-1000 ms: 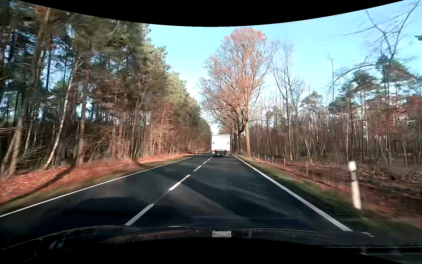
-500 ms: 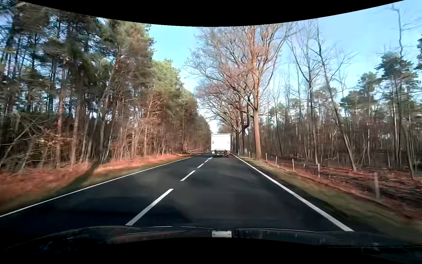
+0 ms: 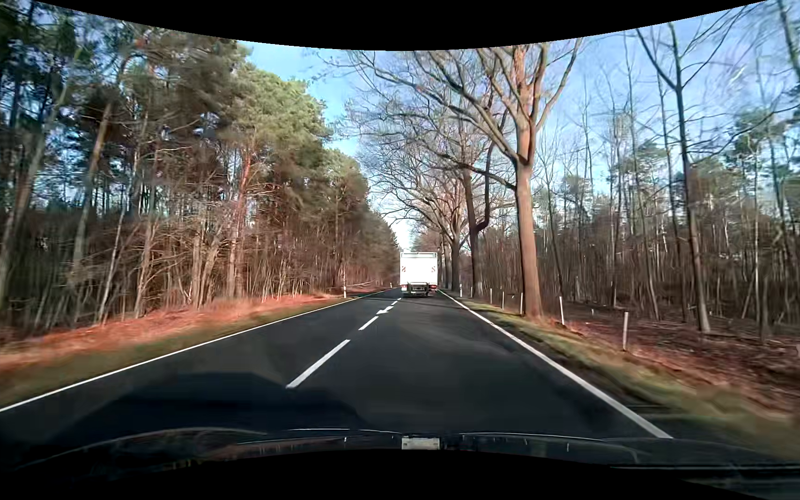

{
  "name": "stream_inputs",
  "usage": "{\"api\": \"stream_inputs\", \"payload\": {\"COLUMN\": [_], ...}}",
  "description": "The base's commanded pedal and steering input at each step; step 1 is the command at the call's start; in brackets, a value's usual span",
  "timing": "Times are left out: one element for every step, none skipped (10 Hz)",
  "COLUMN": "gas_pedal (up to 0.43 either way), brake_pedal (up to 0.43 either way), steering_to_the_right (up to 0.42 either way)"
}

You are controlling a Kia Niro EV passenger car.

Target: Follow the waypoints while adhering to traffic rules and regulations

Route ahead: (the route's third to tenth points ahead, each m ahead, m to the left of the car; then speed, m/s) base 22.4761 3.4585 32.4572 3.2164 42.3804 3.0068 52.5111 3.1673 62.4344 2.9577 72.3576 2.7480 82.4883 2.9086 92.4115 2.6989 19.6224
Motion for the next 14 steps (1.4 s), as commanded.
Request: {"api": "stream_inputs", "payload": {"gas_pedal": [0.079, 0.079, 0.079, 0.079, 0.079, 0.079, 0.079, 0.079, 0.079, 0.079, 0.079, 0.079, 0.079, 0.079], "brake_pedal": [0.000, 0.000, 0.000, 0.000, 0.000, 0.000, 0.000, 0.000, 0.000, 0.000, 0.000, 0.000, 0.000, 0.000], "steering_to_the_right": [-0.001, -0.001, -0.001, -0.001, -0.001, -0.001, -0.001, 0.000, 0.000, 0.000, 0.000, 0.000, 0.000, 0.000]}}
